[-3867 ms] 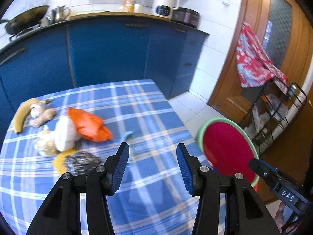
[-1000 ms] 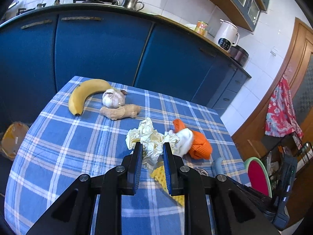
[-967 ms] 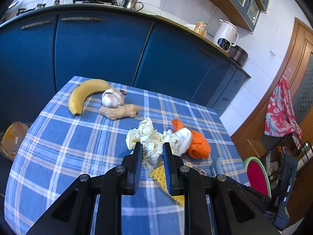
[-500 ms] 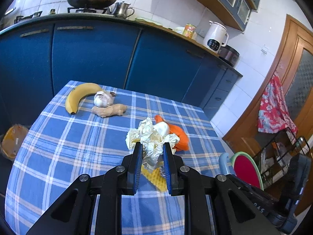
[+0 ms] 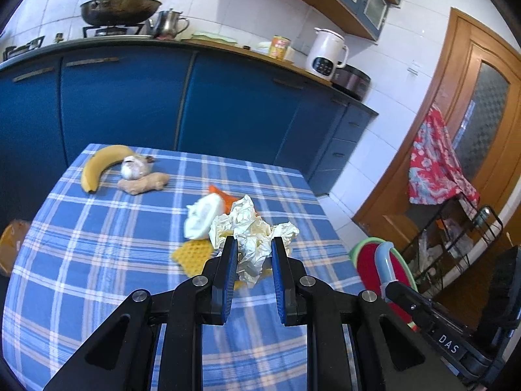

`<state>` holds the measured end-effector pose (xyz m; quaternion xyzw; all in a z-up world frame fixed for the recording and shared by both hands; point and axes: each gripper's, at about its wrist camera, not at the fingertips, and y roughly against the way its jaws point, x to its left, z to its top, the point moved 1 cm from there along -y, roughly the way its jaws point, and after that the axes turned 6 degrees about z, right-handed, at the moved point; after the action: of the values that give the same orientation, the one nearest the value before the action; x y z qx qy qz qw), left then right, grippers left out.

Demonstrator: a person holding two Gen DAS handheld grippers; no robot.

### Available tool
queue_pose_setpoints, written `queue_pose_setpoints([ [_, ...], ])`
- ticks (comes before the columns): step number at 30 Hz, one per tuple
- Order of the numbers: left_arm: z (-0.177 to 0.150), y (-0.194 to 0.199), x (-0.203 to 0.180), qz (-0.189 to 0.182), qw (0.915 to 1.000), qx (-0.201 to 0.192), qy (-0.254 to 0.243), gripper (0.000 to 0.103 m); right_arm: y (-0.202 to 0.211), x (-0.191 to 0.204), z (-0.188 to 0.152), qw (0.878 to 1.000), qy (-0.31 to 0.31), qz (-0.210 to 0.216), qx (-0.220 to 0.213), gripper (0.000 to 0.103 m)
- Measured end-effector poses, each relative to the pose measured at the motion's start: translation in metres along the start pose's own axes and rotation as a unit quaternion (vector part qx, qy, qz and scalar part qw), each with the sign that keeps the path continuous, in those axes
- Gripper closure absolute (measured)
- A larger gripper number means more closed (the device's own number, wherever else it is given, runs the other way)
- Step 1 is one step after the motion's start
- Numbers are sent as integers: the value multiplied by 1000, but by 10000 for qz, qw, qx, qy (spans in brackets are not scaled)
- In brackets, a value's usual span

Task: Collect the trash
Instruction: 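Carry the tissue and blue hook over the red bucket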

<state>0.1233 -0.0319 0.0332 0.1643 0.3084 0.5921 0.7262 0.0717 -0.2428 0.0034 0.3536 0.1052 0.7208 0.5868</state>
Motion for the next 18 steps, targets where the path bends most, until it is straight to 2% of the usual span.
queue_pose_setpoints([
  [11, -3, -4, -53, -327, 9985, 86, -437, 82, 38, -30, 3, 9992, -163, -224, -281, 84],
  [18, -6, -16, -93, -601, 9948, 190, -805, 82, 54, -67, 4, 9965, -490, -538, -405, 84],
])
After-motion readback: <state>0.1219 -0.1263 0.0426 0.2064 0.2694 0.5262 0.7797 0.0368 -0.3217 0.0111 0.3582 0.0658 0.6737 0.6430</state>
